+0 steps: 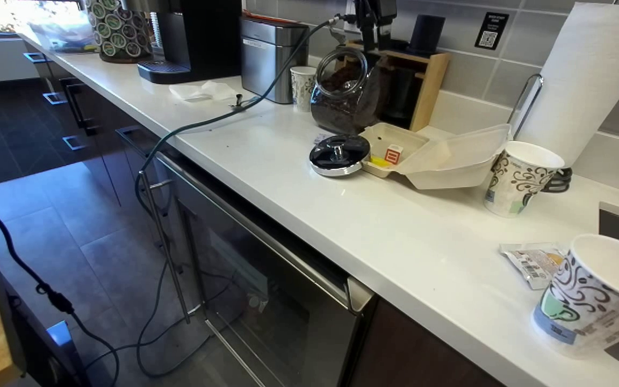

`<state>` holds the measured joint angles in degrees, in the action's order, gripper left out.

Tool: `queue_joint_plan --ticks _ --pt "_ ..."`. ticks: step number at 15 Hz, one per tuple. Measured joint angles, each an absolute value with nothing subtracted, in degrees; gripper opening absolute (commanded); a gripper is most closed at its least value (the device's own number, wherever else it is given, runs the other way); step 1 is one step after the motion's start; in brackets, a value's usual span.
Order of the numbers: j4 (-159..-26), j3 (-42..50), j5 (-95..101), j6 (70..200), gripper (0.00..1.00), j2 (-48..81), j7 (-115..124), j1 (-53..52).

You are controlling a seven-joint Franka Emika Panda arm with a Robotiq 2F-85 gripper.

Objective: Remove the lid from the jug

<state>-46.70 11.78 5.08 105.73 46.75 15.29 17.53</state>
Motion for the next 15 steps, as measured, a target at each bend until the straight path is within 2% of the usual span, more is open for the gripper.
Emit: queue_joint_plan --ticks 4,8,12,15 --pt "-54.89 8.70 1.24 105.91 1.00 40.27 7.47 20.25" --pt "-57.14 8.05 1.03 106.54 1.00 39.22 6.77 20.38" --pt "-58.44 9.02 1.31 107.17 1.00 38.76 6.61 20.88" --pt "-65.55 10.72 1.13 109.32 1.00 35.86 5.69 23.82"
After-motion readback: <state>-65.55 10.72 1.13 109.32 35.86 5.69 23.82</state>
